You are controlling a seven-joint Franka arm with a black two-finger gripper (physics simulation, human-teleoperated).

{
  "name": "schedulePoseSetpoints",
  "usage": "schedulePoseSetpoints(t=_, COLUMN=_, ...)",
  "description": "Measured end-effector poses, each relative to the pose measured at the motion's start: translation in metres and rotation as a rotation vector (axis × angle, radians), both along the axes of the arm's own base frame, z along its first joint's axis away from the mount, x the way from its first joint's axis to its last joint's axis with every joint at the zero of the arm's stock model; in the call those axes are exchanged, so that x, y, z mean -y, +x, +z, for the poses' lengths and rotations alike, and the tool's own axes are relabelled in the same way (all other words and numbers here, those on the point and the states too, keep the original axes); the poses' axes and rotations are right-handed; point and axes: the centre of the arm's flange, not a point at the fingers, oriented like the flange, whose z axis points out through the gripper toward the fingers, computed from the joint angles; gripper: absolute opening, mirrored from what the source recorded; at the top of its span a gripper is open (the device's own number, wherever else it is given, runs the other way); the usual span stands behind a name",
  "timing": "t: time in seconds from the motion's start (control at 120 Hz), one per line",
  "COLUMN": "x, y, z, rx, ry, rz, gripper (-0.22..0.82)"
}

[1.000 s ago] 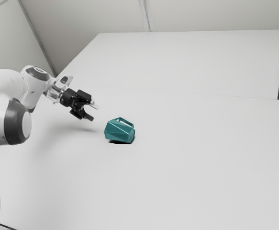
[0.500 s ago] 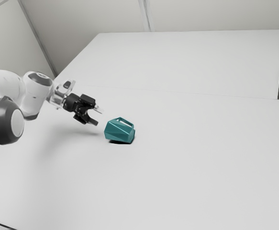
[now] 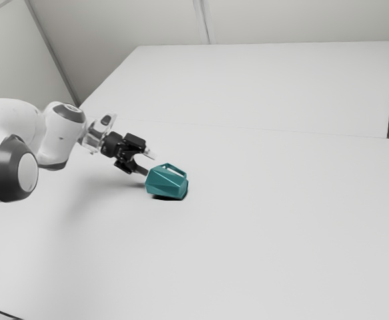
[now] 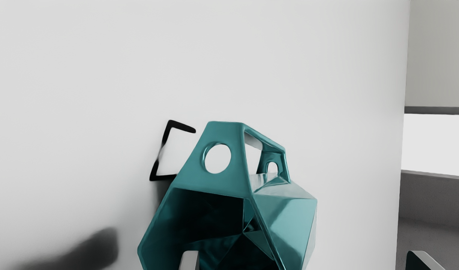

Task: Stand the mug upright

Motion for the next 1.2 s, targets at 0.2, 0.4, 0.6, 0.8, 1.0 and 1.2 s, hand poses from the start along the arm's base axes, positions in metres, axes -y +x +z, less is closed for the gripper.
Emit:
schedulePoseSetpoints(t=0.2, x=0.008, y=-0.010, z=-0.005, rx=-0.011, ry=-0.010, rz=0.013, gripper=0.60)
schedulePoseSetpoints(t=0.4, x=0.016, y=-0.011, z=-0.004, rx=-0.005, ry=-0.008, rz=0.016, gripper=0.60)
schedulePoseSetpoints(t=0.6, x=0.023, y=-0.008, z=-0.007, rx=0.000, ry=-0.008, rz=0.014, gripper=0.57)
schedulePoseSetpoints(t=0.8, x=0.028, y=-0.013, z=-0.011, rx=-0.006, ry=-0.009, rz=0.023, gripper=0.50)
schedulePoseSetpoints(t=1.0, x=0.027, y=-0.013, z=-0.012, rx=-0.006, ry=-0.005, rz=0.029, gripper=0.30)
schedulePoseSetpoints(t=1.2, x=0.027, y=-0.013, z=-0.013, rx=-0.005, ry=-0.003, rz=0.031, gripper=0.09)
